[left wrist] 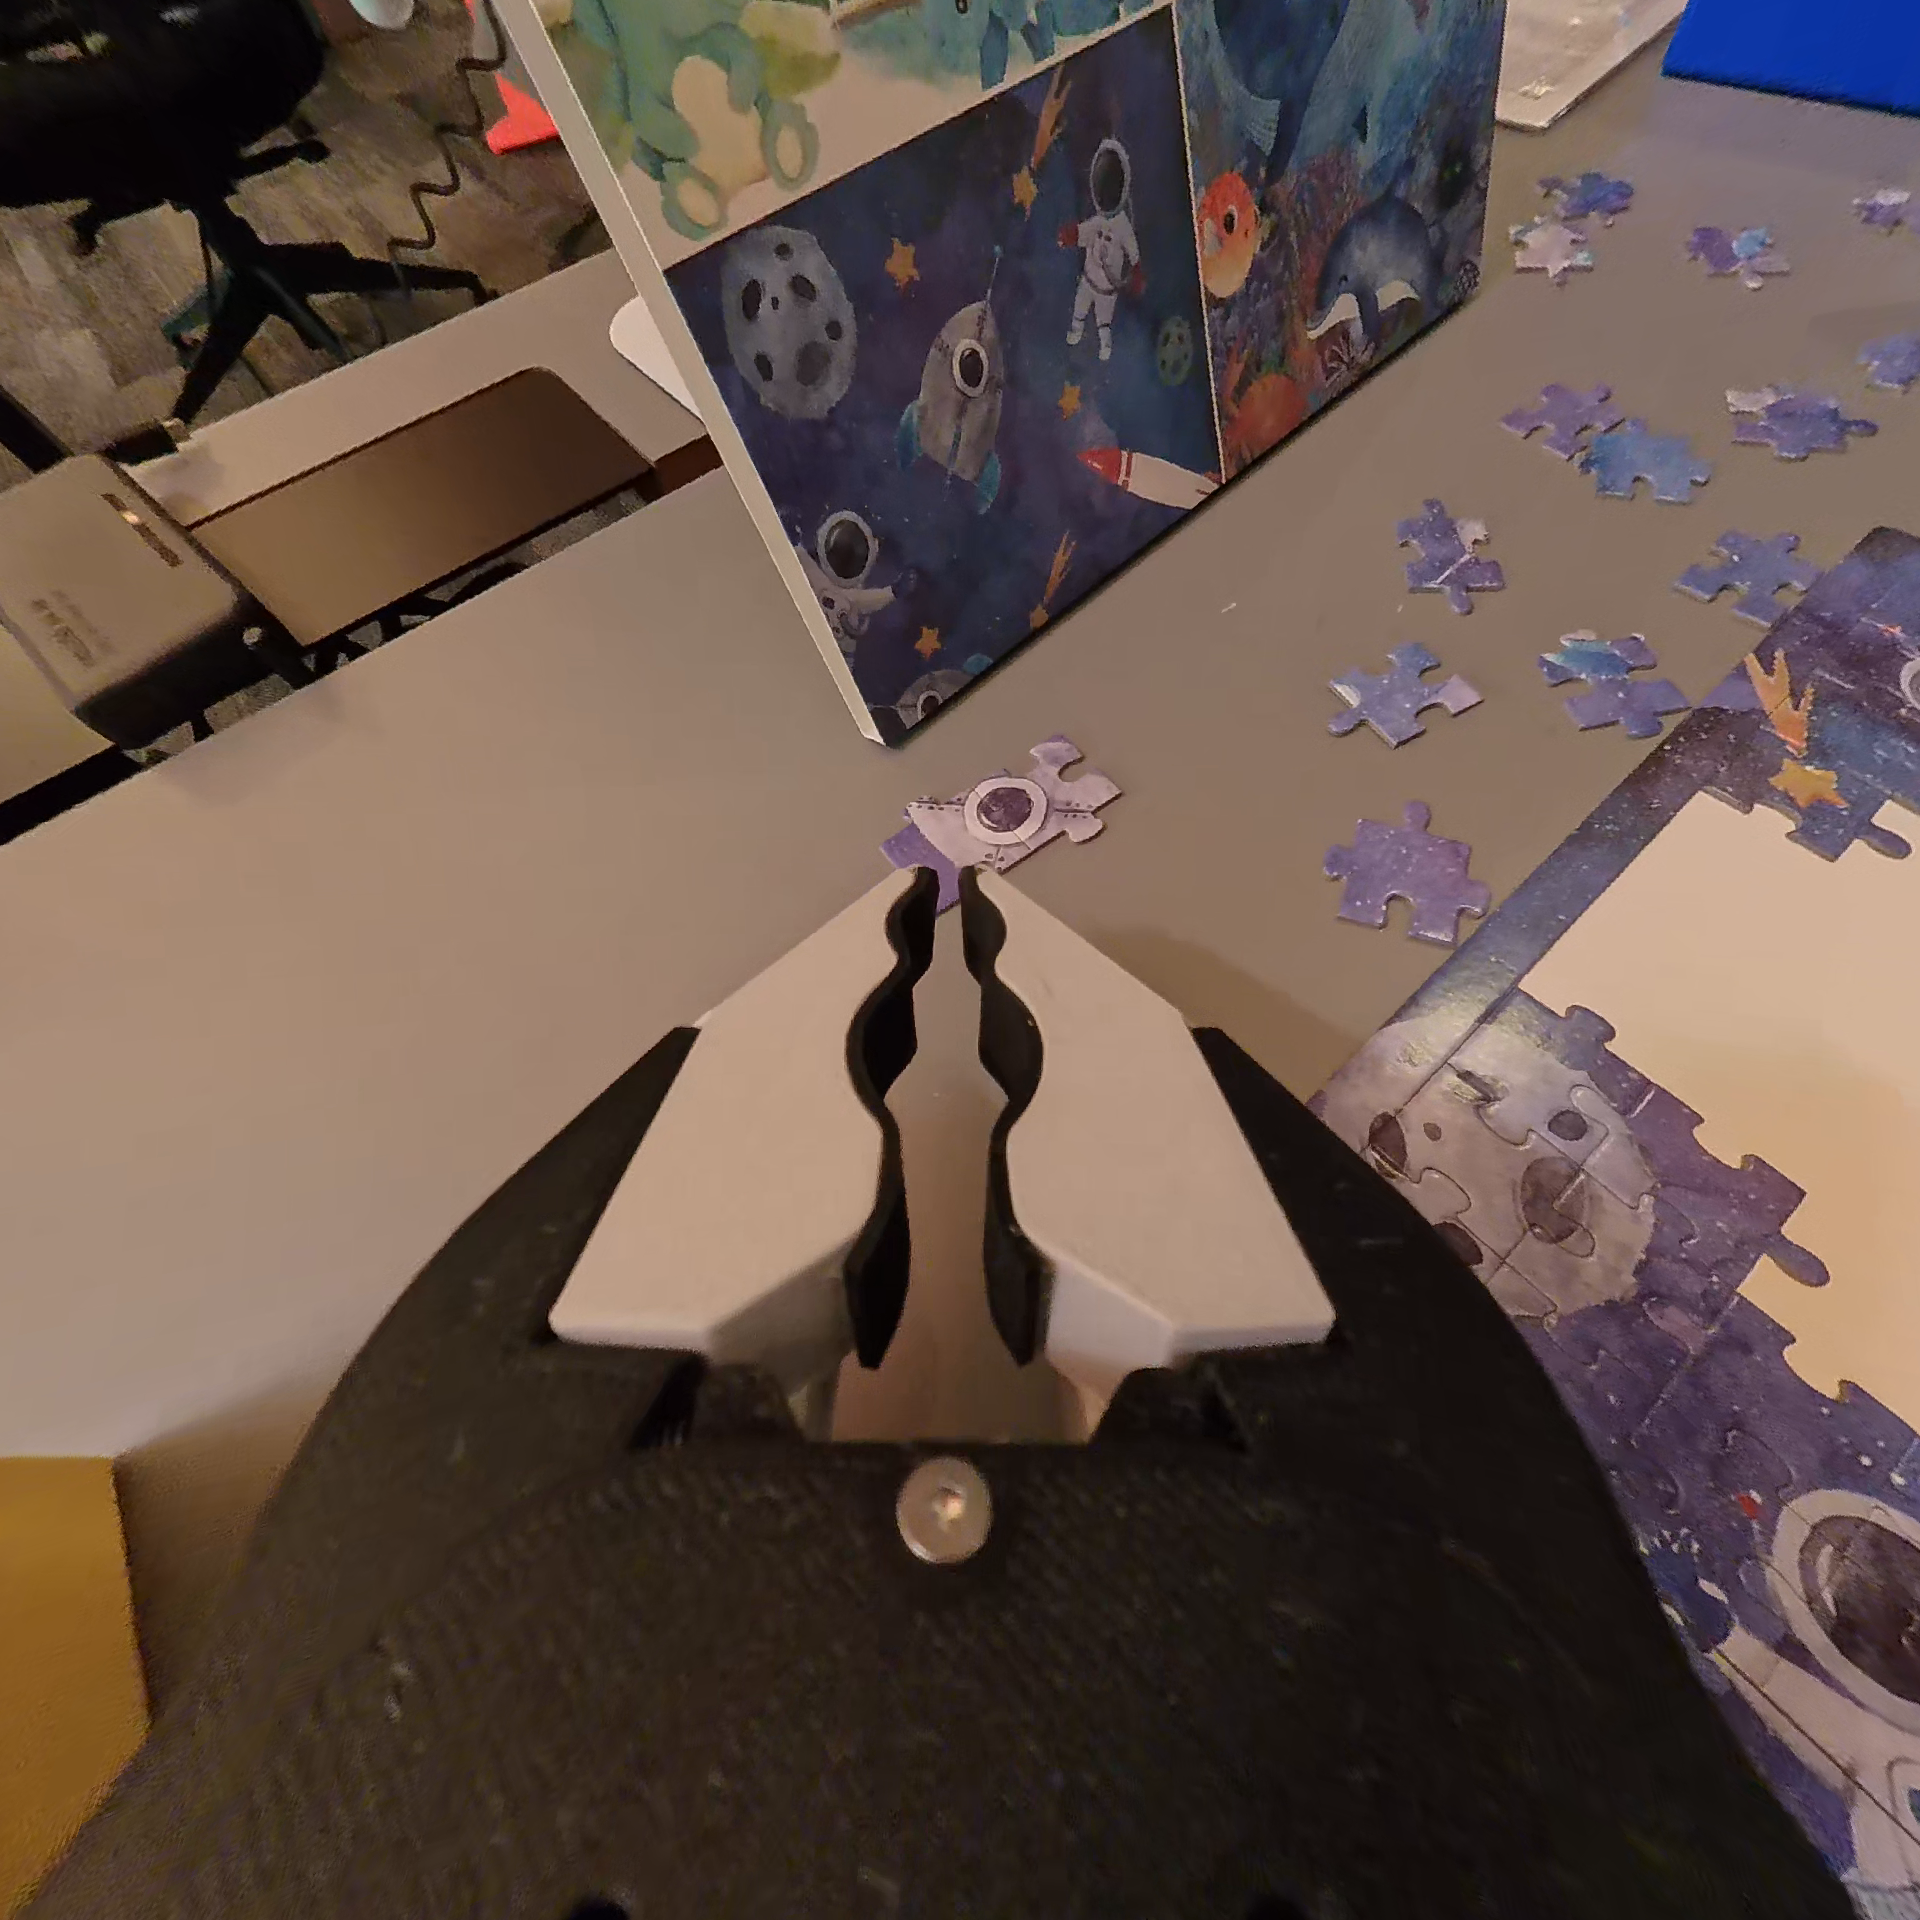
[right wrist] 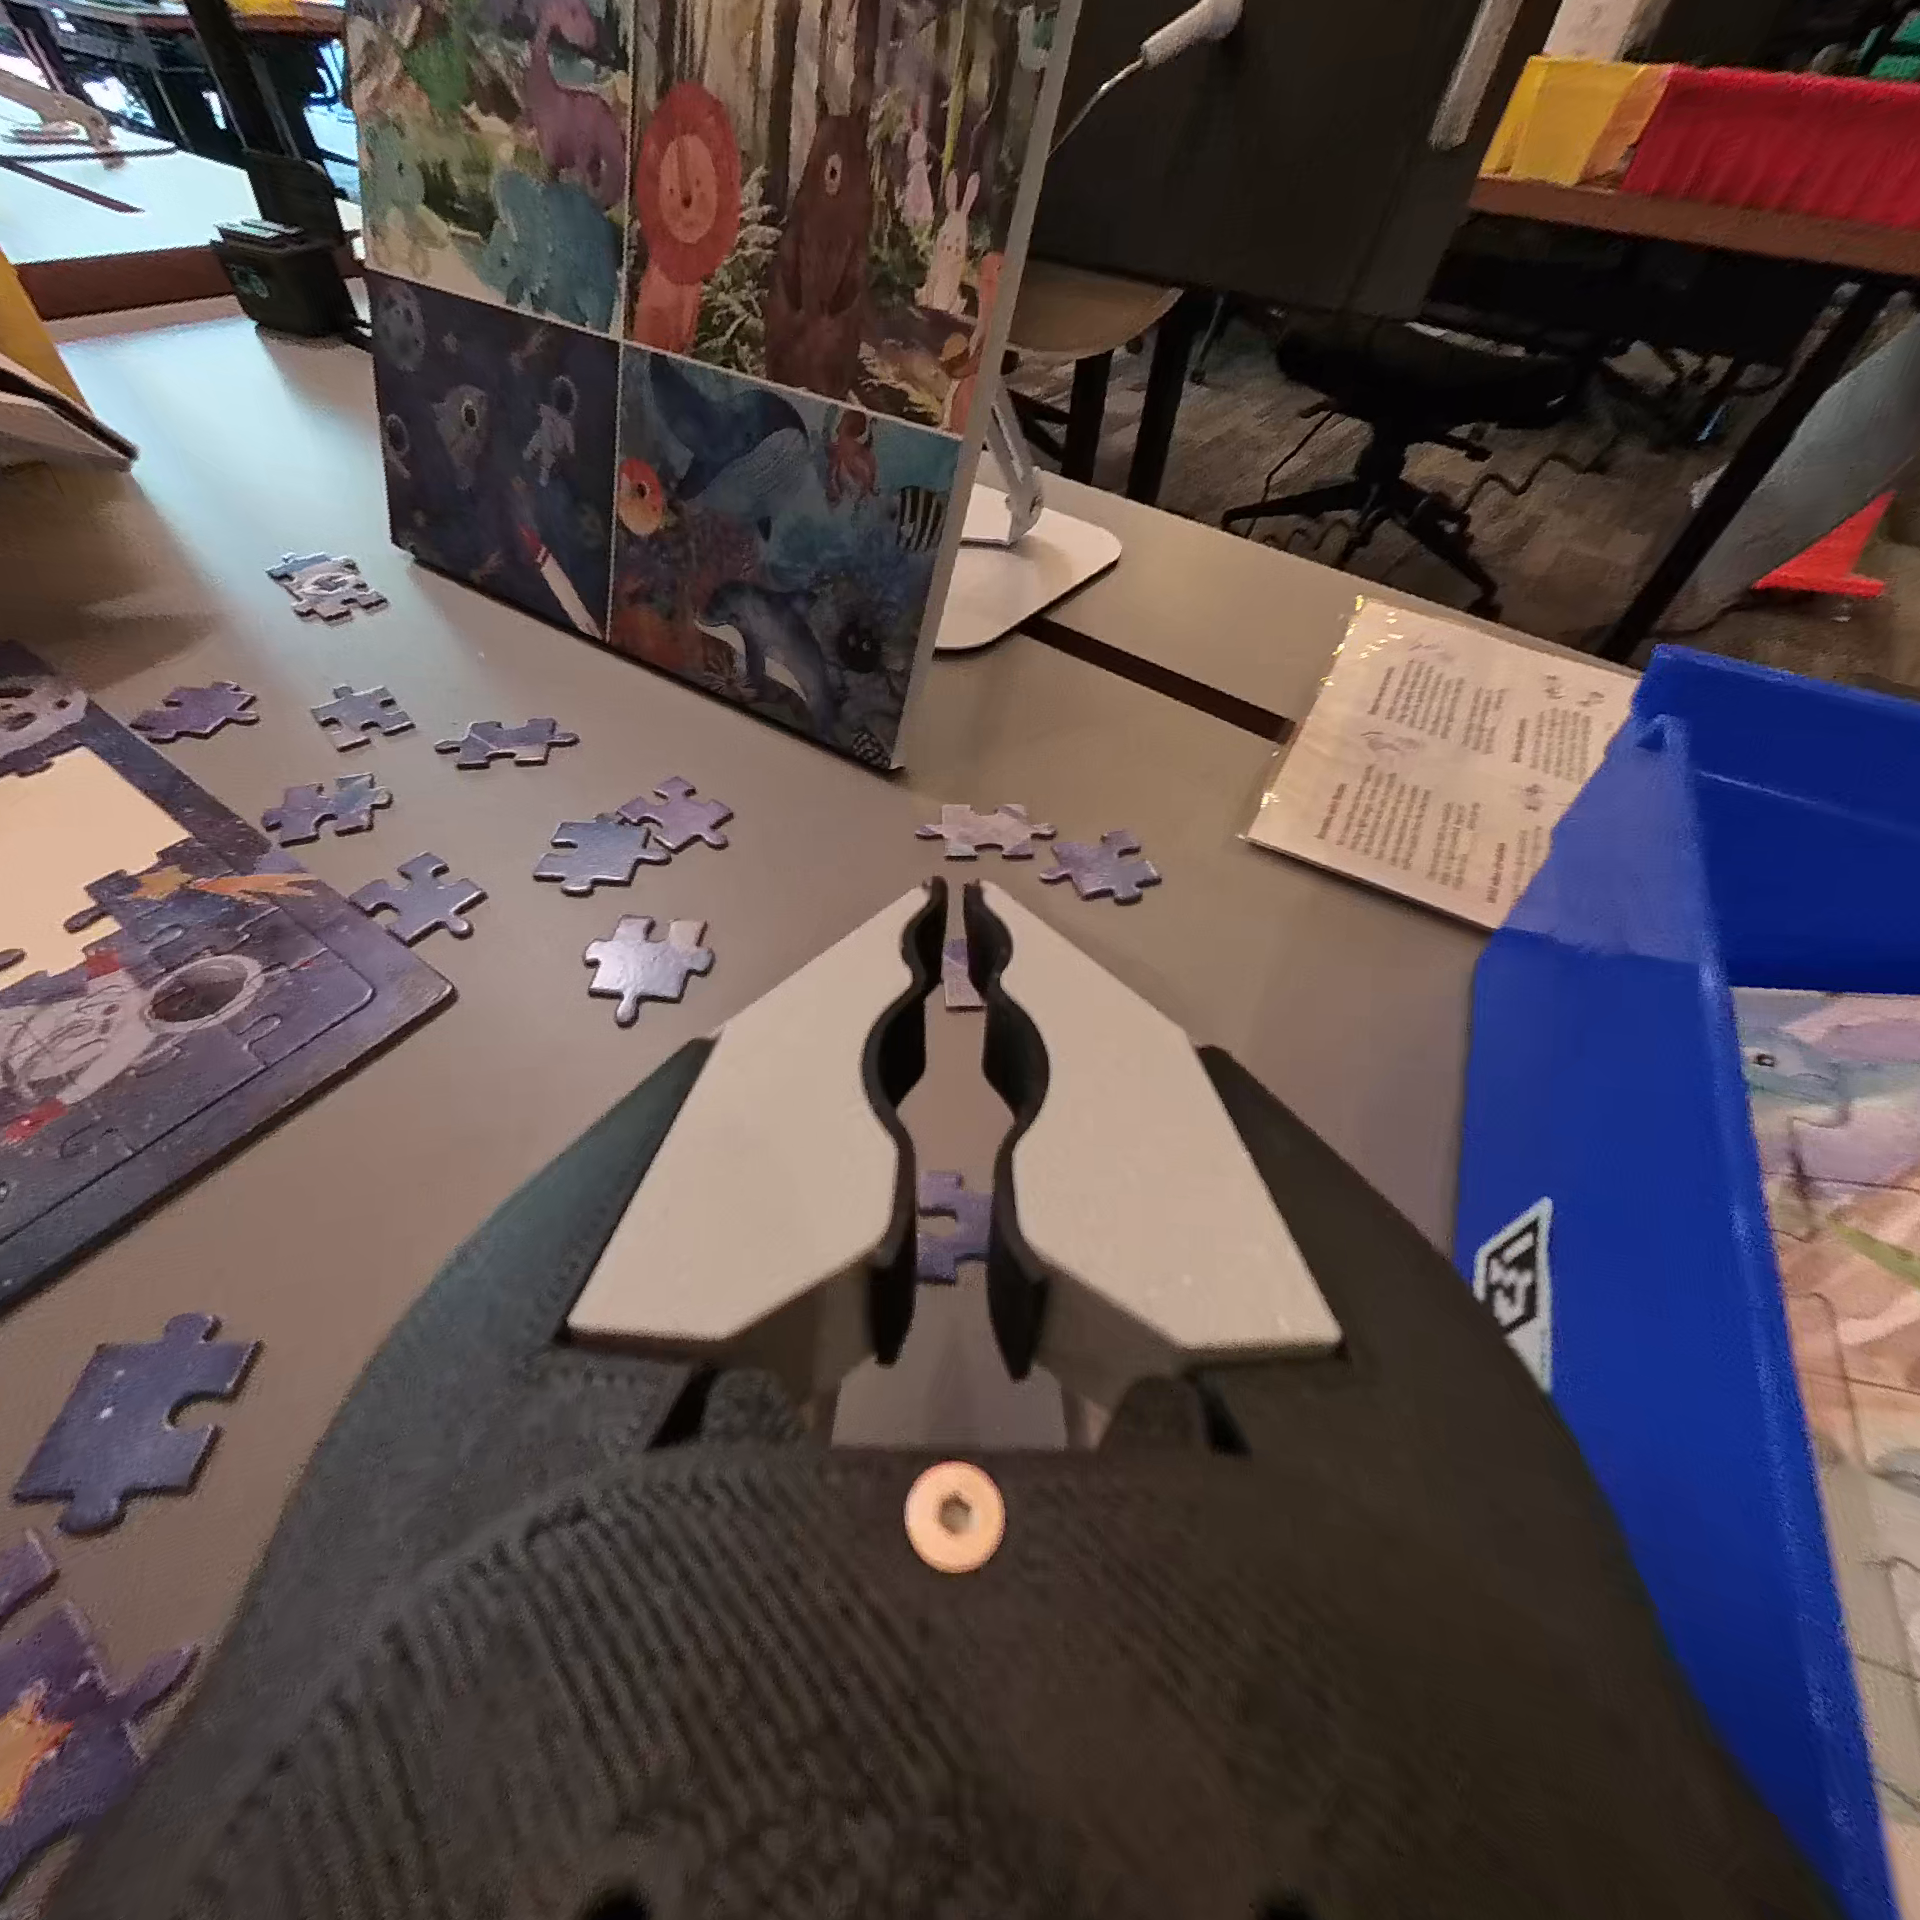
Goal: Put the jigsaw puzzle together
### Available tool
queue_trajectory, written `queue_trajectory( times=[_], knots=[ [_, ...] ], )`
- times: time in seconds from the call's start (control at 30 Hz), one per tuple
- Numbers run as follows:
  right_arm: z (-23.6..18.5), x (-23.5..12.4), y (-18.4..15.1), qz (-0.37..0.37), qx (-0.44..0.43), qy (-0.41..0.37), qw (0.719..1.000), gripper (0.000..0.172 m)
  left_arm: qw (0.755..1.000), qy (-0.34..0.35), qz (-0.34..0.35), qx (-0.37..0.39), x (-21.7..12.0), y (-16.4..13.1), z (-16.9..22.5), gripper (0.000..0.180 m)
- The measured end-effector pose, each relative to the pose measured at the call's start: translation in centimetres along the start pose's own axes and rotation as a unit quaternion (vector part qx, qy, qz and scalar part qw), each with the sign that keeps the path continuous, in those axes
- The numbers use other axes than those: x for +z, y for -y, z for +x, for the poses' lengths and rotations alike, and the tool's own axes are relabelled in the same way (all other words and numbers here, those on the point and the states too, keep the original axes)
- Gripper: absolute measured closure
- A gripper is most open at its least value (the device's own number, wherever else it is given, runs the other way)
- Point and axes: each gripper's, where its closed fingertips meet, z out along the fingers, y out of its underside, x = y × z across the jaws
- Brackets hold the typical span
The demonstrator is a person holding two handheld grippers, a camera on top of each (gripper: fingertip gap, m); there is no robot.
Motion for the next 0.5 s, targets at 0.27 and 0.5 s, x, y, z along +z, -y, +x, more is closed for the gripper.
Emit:
queue_trajectory(
  times=[0.27, 0.5],
  knots=[
    [-0.8, -0.4, 1.2, 0.023, 0.012, 0.015, 1.000, 0.166, 1.000, 0.007, 0.008, -0.004, -0.1, 0.2, -0.3, 0.176],
    [-1.4, 0.0, 1.0, 0.024, 0.032, 0.037, 0.999, 0.165, 1.000, 0.002, 0.017, -0.013, -0.2, 0.4, -0.2, 0.176]
  ],
)
